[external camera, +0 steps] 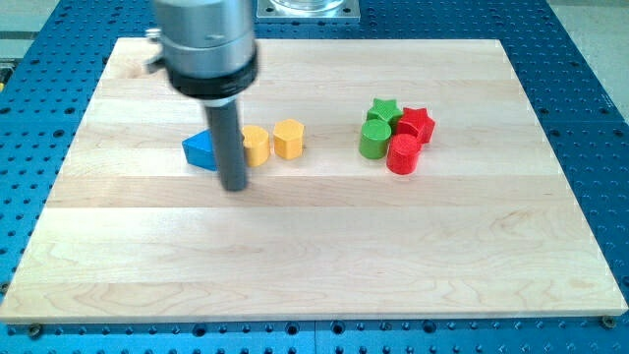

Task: Move the triangle to the top left of the blue cube

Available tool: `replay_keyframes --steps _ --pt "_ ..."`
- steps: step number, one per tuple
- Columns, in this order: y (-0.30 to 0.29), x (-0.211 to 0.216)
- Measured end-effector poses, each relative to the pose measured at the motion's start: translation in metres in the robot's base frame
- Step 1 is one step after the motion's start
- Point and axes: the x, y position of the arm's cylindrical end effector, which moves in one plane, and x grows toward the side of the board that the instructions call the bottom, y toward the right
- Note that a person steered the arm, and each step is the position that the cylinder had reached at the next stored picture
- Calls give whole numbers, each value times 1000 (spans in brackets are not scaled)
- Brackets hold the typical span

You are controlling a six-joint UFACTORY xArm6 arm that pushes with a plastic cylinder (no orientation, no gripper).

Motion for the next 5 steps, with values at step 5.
replay_keyframes --steps 5 --pt "-40 -89"
